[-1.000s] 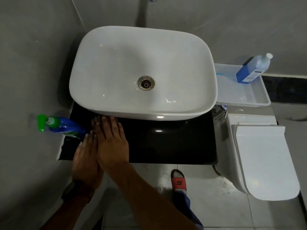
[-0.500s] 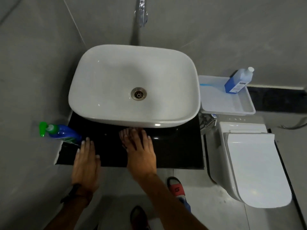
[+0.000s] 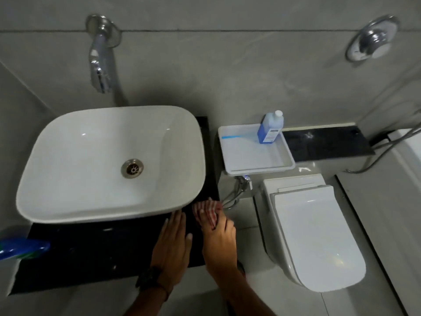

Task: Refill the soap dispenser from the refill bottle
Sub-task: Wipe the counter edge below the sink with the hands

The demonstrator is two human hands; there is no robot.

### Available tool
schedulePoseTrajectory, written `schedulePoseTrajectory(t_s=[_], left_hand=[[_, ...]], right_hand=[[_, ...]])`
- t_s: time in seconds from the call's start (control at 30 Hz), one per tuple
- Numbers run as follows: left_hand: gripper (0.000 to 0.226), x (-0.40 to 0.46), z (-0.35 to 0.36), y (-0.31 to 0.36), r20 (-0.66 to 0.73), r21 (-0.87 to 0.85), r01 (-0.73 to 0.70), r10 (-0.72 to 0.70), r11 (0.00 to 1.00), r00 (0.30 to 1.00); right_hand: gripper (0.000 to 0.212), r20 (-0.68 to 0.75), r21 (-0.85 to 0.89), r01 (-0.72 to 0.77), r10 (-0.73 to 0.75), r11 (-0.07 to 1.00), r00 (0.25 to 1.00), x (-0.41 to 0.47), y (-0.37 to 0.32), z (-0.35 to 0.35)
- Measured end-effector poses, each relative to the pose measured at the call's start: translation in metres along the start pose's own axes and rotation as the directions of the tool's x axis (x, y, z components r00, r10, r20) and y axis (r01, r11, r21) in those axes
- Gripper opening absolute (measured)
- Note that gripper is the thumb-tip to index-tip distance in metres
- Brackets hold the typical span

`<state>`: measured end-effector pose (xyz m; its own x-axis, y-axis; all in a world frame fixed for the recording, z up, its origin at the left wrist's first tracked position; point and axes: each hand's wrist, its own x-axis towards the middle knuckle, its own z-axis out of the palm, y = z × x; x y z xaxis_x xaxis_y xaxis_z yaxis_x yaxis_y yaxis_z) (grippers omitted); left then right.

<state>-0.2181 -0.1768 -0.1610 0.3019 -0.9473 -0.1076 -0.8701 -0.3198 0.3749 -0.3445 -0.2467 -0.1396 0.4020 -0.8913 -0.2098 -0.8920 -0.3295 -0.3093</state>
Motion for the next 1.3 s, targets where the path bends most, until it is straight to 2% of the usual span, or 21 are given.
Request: schedulePoseTrajectory(t_s=[0.17, 0.3, 0.37, 0.53, 0.6, 0.7, 0.9, 1.1, 1.3], left_hand=[[0.06, 0.055, 0.02, 0.055, -0.006, -0.004, -0.038, 0.038, 0.999, 0.999], [0.06, 0.102, 0.029, 0.092, -0.018, -0.012, -0.057, 0.056, 0.998, 0.998], [0.06, 0.127, 0.028, 0.109, -0.036, -0.028, -0.056, 0.055, 0.998, 0.998], [0.059, 0.195, 0.014, 0.141, -0.168, -0.081, 0.087, -0.1, 0.993, 0.981], [0.061, 0.222, 0.009, 0.143, -0.202, -0.071, 0.147, -0.159, 0.987, 0.966], [0.061, 0.262, 0.008, 0.136, -0.215, -0.049, 0.222, -0.227, 0.974, 0.95], [0.062, 0.316, 0.017, 0.114, -0.223, 0.088, 0.359, -0.333, 0.929, 0.916], [0.067, 0.323, 0.033, 0.103, -0.218, 0.18, 0.38, -0.339, 0.908, 0.915], [0.068, 0.324, 0.041, 0.097, -0.233, 0.264, 0.373, -0.317, 0.889, 0.919]], right_hand=[[0.057, -0.079, -0.007, 0.001, -0.002, 1.0, 0.997, 0.029, 0.055, -0.017], [0.074, -0.098, 0.027, -0.023, 0.026, 0.999, 0.995, 0.065, 0.091, -0.037], [0.071, -0.11, 0.019, -0.015, 0.017, 1.0, 0.994, 0.089, 0.106, -0.047], [0.078, -0.085, 0.052, -0.026, 0.03, 0.998, 0.996, 0.16, 0.127, -0.066], [0.079, -0.044, 0.11, -0.069, 0.074, 0.992, 0.996, 0.192, 0.128, -0.07], [0.084, -0.046, 0.041, -0.019, 0.021, 0.999, 0.999, 0.238, 0.13, -0.07], [0.096, 0.034, 0.004, -0.01, 0.01, 1.0, 0.999, 0.308, 0.127, -0.05], [0.104, 0.123, 0.032, 0.044, -0.048, 0.999, 0.991, 0.331, 0.122, -0.022], [0.1, 0.19, 0.033, 0.031, -0.037, 0.999, 0.981, 0.335, 0.119, -0.002]])
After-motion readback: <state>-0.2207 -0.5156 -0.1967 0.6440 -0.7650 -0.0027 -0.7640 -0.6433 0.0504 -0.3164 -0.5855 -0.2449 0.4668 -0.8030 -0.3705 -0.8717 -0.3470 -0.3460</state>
